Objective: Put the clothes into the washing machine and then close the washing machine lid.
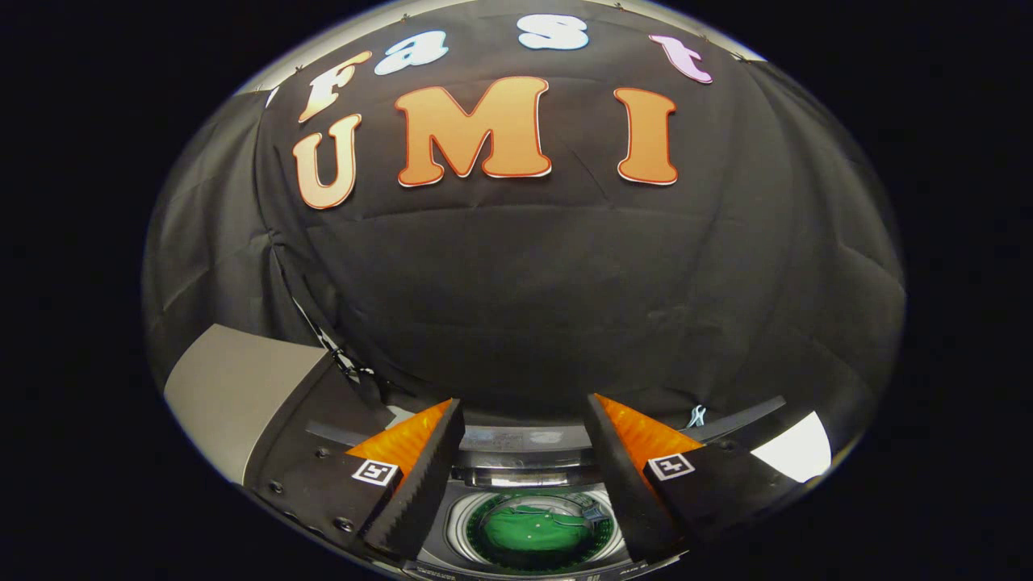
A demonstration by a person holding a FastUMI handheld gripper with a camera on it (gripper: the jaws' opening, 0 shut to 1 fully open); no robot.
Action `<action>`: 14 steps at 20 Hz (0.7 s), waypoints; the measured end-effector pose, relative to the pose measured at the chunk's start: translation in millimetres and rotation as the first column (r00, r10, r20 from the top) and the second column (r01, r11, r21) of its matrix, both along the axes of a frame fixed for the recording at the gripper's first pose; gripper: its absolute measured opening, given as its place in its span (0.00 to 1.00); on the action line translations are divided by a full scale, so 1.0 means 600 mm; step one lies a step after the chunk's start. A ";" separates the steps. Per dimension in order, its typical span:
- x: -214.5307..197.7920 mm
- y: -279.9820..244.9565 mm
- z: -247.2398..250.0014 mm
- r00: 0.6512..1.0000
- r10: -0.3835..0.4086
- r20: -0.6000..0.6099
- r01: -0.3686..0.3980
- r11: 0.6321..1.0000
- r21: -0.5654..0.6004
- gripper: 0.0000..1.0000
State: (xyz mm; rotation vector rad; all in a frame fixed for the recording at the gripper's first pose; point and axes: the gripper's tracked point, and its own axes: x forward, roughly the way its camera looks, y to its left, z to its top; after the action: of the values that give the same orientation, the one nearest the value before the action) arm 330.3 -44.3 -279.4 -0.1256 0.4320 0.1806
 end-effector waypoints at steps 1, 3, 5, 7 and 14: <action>-0.010 -0.002 -0.002 1.000 0.000 0.004 0.000 1.000 -0.002 0.97; -0.037 -0.008 -0.012 1.000 -0.002 0.006 0.002 1.000 -0.002 0.97; -0.066 -0.014 -0.027 1.000 -0.005 0.006 0.005 1.000 0.002 0.97; -0.101 -0.025 -0.062 1.000 -0.012 -0.026 0.012 1.000 0.009 0.96; -0.157 -0.093 -0.122 0.991 -0.078 -0.112 0.081 0.996 0.025 0.97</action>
State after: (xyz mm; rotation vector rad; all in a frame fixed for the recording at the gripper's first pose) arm 236.0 -100.3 -352.6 -0.0698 0.5437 0.1159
